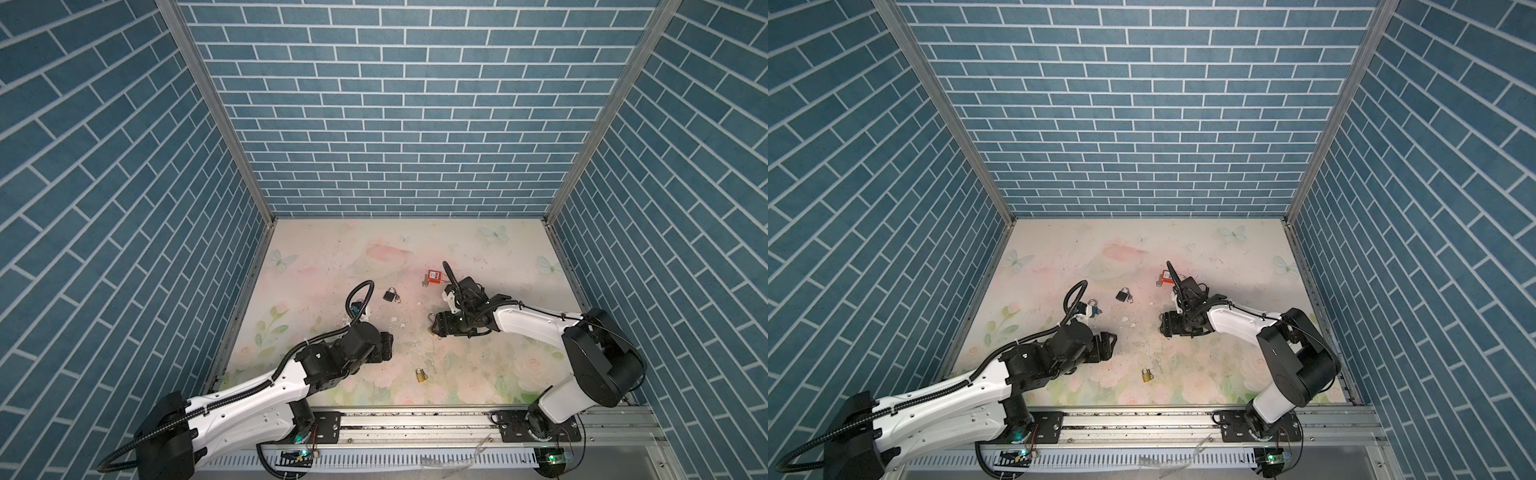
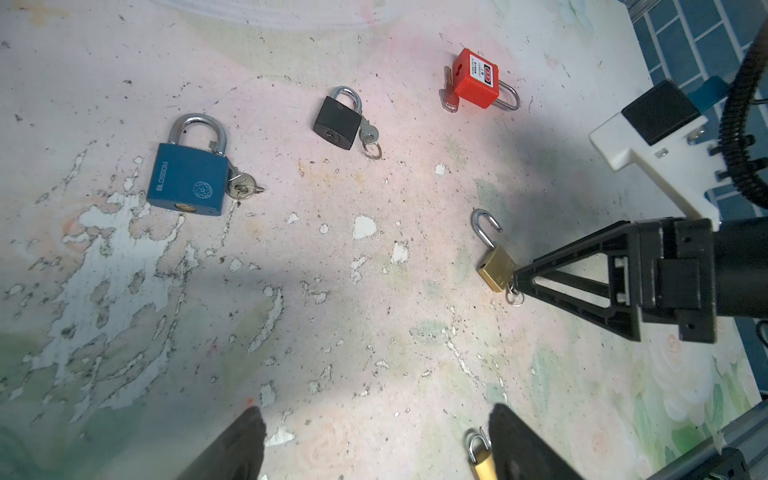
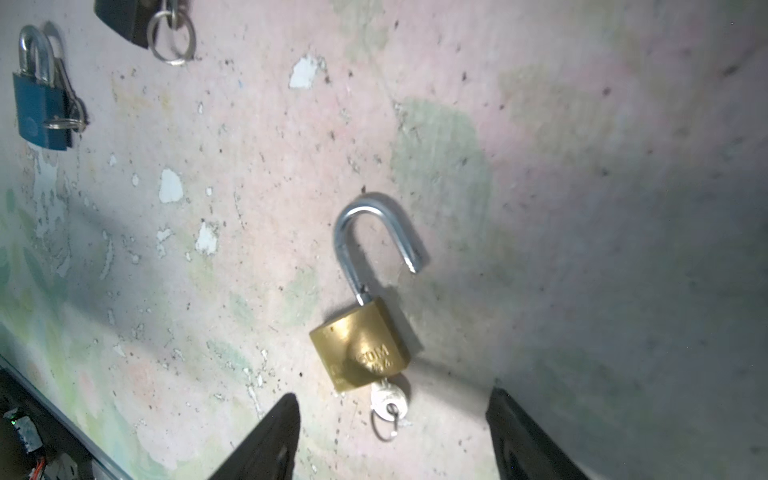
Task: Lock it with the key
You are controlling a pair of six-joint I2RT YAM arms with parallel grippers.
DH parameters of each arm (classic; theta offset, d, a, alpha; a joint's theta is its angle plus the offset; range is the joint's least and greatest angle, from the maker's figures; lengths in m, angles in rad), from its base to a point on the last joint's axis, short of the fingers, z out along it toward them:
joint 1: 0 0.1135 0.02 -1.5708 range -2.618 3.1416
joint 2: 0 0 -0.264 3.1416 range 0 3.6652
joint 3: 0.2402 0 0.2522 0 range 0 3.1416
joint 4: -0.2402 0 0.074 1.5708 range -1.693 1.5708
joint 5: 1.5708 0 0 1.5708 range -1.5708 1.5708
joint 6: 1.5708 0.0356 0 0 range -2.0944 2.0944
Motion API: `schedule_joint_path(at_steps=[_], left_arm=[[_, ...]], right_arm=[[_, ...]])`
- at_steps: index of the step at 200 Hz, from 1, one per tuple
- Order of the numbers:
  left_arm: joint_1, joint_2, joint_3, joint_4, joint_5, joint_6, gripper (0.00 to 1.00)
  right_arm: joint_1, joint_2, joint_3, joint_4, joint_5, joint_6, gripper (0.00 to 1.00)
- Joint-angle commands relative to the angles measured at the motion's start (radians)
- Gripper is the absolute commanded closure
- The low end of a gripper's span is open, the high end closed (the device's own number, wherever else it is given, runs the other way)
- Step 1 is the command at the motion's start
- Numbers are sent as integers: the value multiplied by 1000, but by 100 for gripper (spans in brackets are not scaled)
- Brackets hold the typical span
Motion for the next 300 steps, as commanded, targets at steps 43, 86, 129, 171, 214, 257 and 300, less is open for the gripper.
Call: schedule_joint_path(at_steps=[43, 86, 129, 171, 214, 257, 300], left_arm=[[-50, 107, 100, -39, -31, -7, 14], [-63, 72, 65, -39, -43, -79, 14], [-69, 24, 35, -43, -70, -119, 14], [-76, 20, 39, -49, -75, -119, 14], [-76, 18, 37, -49, -74, -108, 14], [-76, 8, 26, -51, -77, -95, 14], [-77, -7, 19, -54, -89, -82, 14]], right_arm=[[2, -87, -49, 86, -111, -35, 28], [6, -57, -89, 117, -125, -26, 28], [19, -53, -119, 148, -134, -12, 29], [22, -23, -95, 149, -77, -41, 29], [23, 20, -47, 122, -20, -70, 29], [22, 32, -14, 106, 7, -81, 29], [58, 52, -2, 96, -14, -70, 29]])
